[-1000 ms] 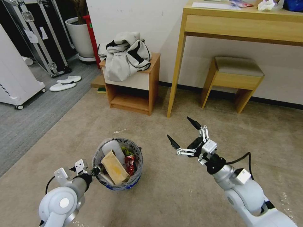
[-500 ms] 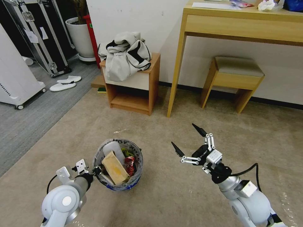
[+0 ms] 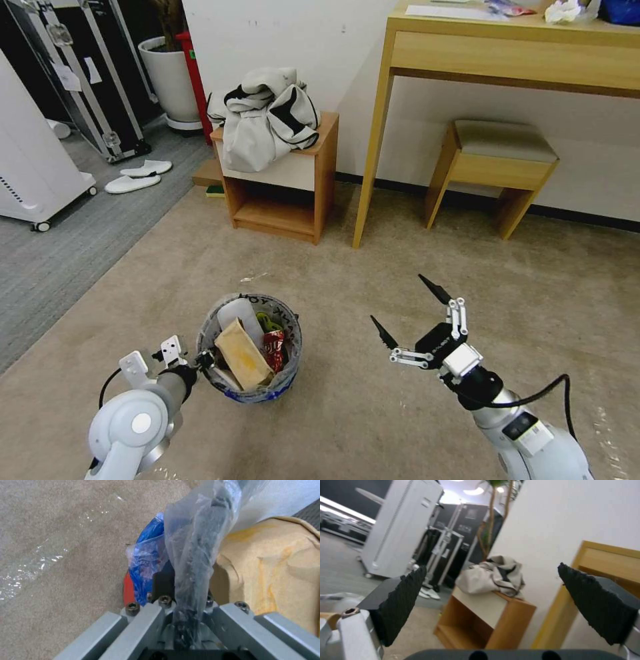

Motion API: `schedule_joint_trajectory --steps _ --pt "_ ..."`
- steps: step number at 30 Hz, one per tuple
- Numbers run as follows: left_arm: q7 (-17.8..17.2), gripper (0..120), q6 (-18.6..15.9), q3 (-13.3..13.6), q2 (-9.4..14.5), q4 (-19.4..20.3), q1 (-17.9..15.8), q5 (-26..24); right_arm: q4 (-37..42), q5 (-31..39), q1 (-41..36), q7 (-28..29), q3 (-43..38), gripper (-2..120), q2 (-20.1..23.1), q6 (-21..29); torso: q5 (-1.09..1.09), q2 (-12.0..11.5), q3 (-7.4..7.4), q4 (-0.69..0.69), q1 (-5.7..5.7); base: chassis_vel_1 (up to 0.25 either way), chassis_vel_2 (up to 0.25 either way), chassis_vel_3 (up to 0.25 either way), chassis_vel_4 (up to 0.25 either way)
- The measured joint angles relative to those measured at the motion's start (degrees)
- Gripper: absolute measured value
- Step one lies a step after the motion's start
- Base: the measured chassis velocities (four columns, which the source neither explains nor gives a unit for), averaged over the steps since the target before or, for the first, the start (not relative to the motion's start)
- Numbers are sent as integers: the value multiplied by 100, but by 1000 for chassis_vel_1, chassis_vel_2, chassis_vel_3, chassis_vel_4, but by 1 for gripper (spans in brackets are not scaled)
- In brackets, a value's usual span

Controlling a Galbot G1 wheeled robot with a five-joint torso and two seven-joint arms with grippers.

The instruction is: Pick up the trash bin and place the garbage on the floor into it.

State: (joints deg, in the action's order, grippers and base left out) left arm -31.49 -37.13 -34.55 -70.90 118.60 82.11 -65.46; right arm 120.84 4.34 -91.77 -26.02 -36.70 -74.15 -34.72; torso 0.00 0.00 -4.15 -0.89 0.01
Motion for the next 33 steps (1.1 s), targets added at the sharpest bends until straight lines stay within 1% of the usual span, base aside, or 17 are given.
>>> schedule_joint_trajectory --steps 2,6,10,17,19,20,22,23,24,25,26,28,29,31,33 --pt "2 0 0 15 -7 -8 -2 16 34 -137 -146 -9 -164 100 -218 -102 0 0 0 0 0 0 0 0 0" --pt "13 0 0 30 -6 -20 -8 29 70 -198 -340 -61 -258 100 -363 -209 0 -1 0 0 0 0 0 0 0" --pt "18 0 0 37 -4 -44 -34 44 82 -201 -443 -106 -331 100 -427 -266 0 -1 0 0 0 0 0 0 0" --pt "35 1 0 38 17 -46 -37 46 81 -143 -379 -111 -348 100 -392 -264 0 -1 0 1 0 0 0 0 0" --pt "63 16 -1 37 25 -45 -37 40 37 -123 -357 -112 -346 100 -389 -259 0 -1 0 1 0 0 0 0 0" --pt "63 16 -1 37 25 -45 -37 40 37 -123 -357 -112 -346 100 -389 -259 0 -1 0 1 0 0 0 0 0" --pt "70 26 -3 42 21 -52 -45 42 10 -94 -354 -111 -345 100 -384 -253 1 -1 0 1 0 0 0 0 0" --pt "70 26 -3 42 21 -52 -45 42 10 -94 -354 -111 -345 100 -384 -253 1 -1 0 1 0 0 0 0 0" --pt "77 31 -2 52 9 -58 -52 43 -8 -85 -344 -112 -351 100 -380 -252 1 -1 0 1 0 0 0 0 0" --pt "77 31 -2 52 9 -58 -52 43 -8 -85 -344 -112 -351 100 -380 -252 1 -1 0 1 0 0 0 0 0" --pt "88 41 -3 67 -2 -65 -59 44 -26 -72 -330 -111 -373 100 -377 -250 1 -1 0 0 0 0 0 0 0" --pt "95 43 -3 70 -2 -66 -63 44 -35 -57 -330 -111 -379 100 -374 -248 0 -1 0 0 0 0 0 0 0" --pt "104 53 -3 72 2 -65 -66 44 -52 -37 -331 -115 -387 100 -373 -247 0 -1 0 0 0 0 0 0 0" --pt "109 54 -3 72 5 -64 -67 44 -59 -32 -331 -121 -392 100 -373 -246 0 -1 0 0 0 0 0 0 0" --pt "124 66 -1 70 12 -42 -67 36 -99 -25 -328 -149 -407 100 -373 -244 0 -1 0 0 0 0 0 0 0"
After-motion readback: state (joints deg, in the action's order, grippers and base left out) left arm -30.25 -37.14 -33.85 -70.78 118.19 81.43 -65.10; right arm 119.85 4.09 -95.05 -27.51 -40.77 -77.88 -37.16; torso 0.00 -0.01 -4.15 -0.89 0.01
